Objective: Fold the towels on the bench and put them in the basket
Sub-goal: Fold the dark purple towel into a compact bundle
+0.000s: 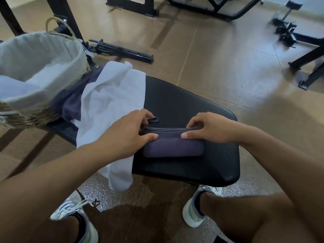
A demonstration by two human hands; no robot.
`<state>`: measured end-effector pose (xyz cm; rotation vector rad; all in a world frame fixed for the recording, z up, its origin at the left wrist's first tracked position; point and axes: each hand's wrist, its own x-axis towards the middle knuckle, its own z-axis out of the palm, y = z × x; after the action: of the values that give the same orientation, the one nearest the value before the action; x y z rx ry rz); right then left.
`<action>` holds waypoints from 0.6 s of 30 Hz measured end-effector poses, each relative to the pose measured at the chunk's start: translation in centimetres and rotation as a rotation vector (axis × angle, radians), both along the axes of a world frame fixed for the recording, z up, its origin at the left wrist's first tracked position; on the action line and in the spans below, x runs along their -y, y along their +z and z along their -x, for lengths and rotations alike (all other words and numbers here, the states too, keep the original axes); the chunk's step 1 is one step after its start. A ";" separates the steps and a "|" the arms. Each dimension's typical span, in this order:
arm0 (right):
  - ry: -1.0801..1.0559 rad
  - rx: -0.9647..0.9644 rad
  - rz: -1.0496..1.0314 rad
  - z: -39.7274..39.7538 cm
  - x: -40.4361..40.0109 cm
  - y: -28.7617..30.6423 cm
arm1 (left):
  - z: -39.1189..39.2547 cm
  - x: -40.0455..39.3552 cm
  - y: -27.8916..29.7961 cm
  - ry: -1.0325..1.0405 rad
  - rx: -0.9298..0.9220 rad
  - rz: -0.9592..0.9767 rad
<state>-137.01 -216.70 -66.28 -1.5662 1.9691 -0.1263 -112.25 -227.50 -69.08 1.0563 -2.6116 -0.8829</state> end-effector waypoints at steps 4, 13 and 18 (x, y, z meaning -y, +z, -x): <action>0.047 0.220 0.074 -0.3 -0.8 0.3 | -0.8 0.6 1.1 -0.210 0.091 -0.015; 0.047 0.431 0.277 -1.5 -1.9 2.7 | -1.1 0.1 1.9 -0.267 -0.105 -0.087; -0.027 0.357 0.164 -0.9 -1.8 3.6 | -0.8 -0.8 2.9 -0.380 -0.254 0.118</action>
<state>-136.07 -214.93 -62.71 -1.4965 1.7328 -0.5521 -111.50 -226.75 -66.18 0.3919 -2.6424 -0.8550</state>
